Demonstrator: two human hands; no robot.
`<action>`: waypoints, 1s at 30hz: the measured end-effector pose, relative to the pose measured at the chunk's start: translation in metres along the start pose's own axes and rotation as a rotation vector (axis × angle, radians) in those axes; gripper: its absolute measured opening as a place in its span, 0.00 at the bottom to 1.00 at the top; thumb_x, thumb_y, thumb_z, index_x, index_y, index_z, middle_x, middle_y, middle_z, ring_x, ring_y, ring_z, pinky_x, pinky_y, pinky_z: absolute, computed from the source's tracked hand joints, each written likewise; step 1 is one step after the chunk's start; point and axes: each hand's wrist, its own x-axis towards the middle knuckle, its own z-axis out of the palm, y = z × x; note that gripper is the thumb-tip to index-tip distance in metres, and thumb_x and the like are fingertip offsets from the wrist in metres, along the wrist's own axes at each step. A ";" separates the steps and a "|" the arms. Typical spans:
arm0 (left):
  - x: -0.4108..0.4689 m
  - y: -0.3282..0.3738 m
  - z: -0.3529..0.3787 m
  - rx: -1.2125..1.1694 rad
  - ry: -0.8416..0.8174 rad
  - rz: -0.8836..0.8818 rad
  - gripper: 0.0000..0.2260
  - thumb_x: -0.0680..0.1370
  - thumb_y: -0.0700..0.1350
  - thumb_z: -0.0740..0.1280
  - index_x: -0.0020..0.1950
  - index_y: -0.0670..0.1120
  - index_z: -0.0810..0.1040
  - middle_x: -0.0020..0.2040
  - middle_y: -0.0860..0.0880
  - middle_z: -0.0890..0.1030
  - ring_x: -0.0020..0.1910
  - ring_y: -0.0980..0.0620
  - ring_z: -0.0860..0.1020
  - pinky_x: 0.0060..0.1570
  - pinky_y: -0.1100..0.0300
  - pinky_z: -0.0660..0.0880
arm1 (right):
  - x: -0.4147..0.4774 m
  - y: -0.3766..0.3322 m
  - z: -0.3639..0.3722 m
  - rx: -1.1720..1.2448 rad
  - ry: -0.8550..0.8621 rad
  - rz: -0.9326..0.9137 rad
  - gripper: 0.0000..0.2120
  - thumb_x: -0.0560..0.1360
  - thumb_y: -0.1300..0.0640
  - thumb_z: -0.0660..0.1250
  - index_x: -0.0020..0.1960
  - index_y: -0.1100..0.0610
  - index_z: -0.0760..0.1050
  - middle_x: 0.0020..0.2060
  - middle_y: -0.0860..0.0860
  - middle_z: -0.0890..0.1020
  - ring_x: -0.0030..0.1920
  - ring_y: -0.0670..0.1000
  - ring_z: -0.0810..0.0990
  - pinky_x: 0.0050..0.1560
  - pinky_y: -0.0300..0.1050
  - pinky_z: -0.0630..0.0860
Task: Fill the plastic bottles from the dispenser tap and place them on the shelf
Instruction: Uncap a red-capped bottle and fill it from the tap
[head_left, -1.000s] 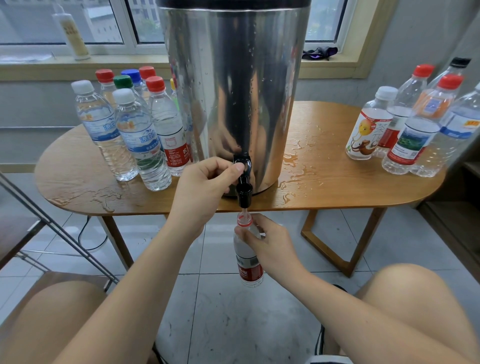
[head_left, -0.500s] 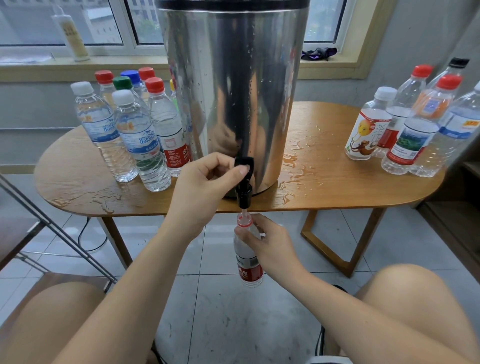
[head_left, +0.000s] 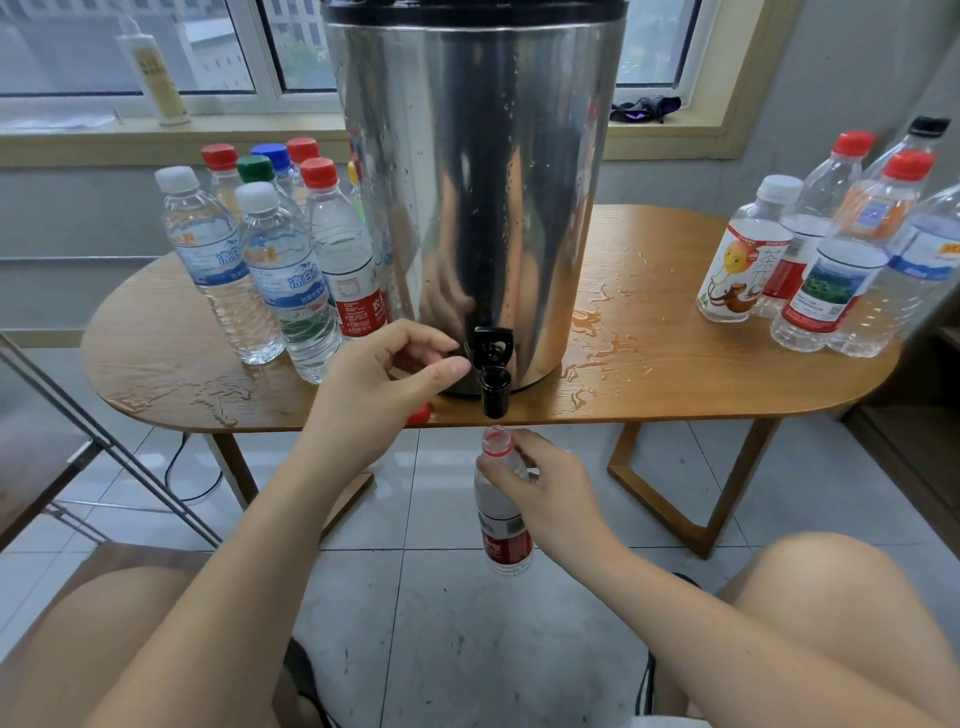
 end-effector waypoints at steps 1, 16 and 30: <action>0.000 -0.005 -0.004 0.052 0.005 -0.004 0.08 0.78 0.50 0.79 0.56 0.53 0.87 0.47 0.50 0.87 0.47 0.50 0.84 0.47 0.60 0.81 | -0.001 -0.001 -0.001 -0.004 -0.005 -0.004 0.08 0.81 0.39 0.71 0.60 0.35 0.81 0.54 0.32 0.84 0.58 0.37 0.80 0.53 0.37 0.78; -0.010 -0.057 -0.009 0.683 -0.042 0.054 0.12 0.78 0.47 0.79 0.60 0.55 0.84 0.53 0.57 0.82 0.53 0.50 0.77 0.52 0.52 0.77 | -0.010 -0.009 -0.002 -0.016 -0.035 -0.068 0.06 0.82 0.40 0.71 0.57 0.36 0.80 0.53 0.30 0.83 0.58 0.35 0.79 0.48 0.29 0.73; -0.039 -0.031 0.025 0.401 -0.189 0.049 0.11 0.76 0.54 0.80 0.58 0.61 0.86 0.52 0.64 0.83 0.54 0.59 0.80 0.50 0.67 0.74 | -0.012 -0.007 0.003 0.077 -0.075 -0.049 0.07 0.81 0.46 0.73 0.59 0.40 0.83 0.52 0.39 0.85 0.57 0.42 0.81 0.51 0.40 0.75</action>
